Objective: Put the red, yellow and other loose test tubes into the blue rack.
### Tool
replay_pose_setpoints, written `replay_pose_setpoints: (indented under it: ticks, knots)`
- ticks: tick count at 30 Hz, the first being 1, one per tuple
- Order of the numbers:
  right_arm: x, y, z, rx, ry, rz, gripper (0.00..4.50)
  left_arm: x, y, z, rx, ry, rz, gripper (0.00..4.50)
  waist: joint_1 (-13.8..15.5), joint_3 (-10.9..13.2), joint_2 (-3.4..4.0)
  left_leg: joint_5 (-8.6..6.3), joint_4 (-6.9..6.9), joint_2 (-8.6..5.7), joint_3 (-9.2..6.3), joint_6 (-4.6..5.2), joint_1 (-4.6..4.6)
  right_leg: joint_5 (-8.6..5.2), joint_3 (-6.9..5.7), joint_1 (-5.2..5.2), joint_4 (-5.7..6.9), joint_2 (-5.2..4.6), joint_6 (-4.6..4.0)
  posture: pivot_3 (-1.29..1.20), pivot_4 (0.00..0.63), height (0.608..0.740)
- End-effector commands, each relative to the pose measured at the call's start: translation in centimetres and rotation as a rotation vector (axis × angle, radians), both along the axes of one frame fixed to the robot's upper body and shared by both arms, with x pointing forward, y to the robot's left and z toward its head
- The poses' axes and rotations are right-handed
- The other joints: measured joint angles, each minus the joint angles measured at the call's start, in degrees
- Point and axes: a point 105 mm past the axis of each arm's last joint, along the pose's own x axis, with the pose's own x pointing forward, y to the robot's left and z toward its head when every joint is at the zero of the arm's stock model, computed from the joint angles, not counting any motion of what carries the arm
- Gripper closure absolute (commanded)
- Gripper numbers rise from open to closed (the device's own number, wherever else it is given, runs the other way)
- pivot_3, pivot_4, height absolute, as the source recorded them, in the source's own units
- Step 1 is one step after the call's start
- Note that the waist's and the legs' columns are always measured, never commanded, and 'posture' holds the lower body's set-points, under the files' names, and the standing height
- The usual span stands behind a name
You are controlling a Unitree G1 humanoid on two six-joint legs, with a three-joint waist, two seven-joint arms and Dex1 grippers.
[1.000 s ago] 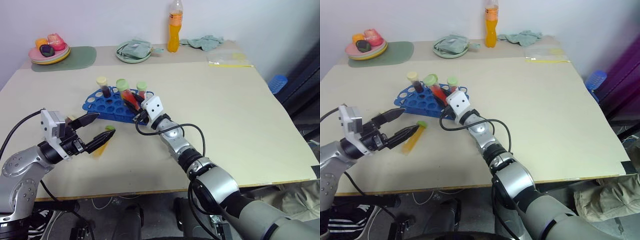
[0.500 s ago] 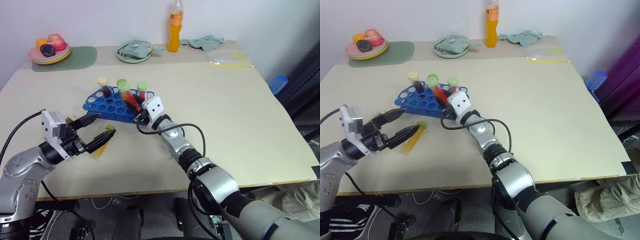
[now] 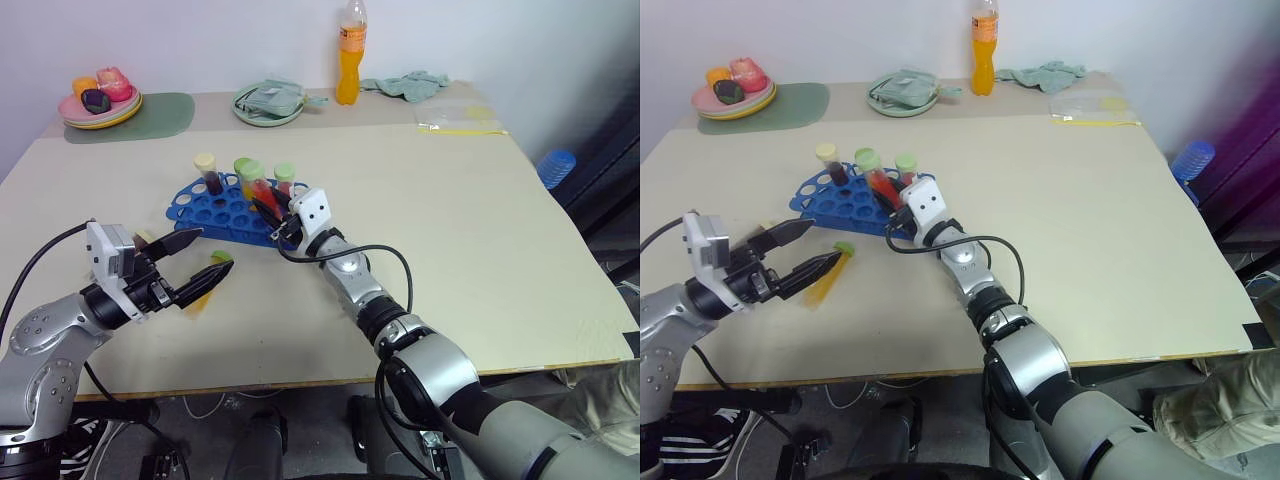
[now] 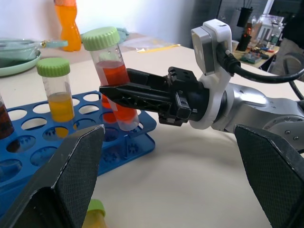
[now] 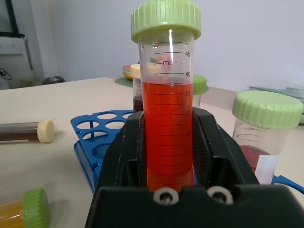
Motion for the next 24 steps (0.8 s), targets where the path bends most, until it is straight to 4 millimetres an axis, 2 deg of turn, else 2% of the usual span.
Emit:
replay_pose_setpoints:
  ticks: [1, 11, 16, 24]
  knots:
    - [-2.7, 3.8, 0.1, 0.124, 0.053, 0.084, 3.71, -0.3, -0.2, 0.9, 0.007, -0.051, -0.012, 0.0, 0.0, 0.0, 0.0, 0.0, 0.0, 0.0, 0.0, 0.0, 0.0, 0.0, 0.0, 0.0, 0.0, 0.0, 0.0, 0.0, 0.15, 0.74]
    - [-2.6, 3.6, -0.3, 0.145, 0.086, 0.08, 3.71, -0.3, -0.2, 0.8, 0.012, -0.048, -0.016, 0.0, 0.0, 0.0, 0.0, 0.0, 0.0, 0.0, 0.0, 0.0, 0.0, 0.0, 0.0, 0.0, 0.0, 0.0, 0.0, 0.0, 0.15, 0.74]
    - [-2.1, 2.8, -0.7, 0.152, 0.106, 0.057, 3.71, -0.4, -0.2, 0.9, 0.013, -0.05, -0.015, 0.0, 0.0, 0.0, 0.0, 0.0, 0.0, 0.0, 0.0, 0.0, 0.0, 0.0, 0.0, 0.0, 0.0, 0.0, 0.0, 0.0, 0.15, 0.74]
    - [-2.7, 2.9, -0.6, 0.158, 0.087, 0.089, 3.71, -0.3, -0.5, 1.0, 0.01, -0.053, -0.018, 0.0, 0.0, 0.0, 0.0, 0.0, 0.0, 0.0, 0.0, 0.0, 0.0, 0.0, 0.0, 0.0, 0.0, 0.0, 0.0, 0.0, 0.15, 0.74]
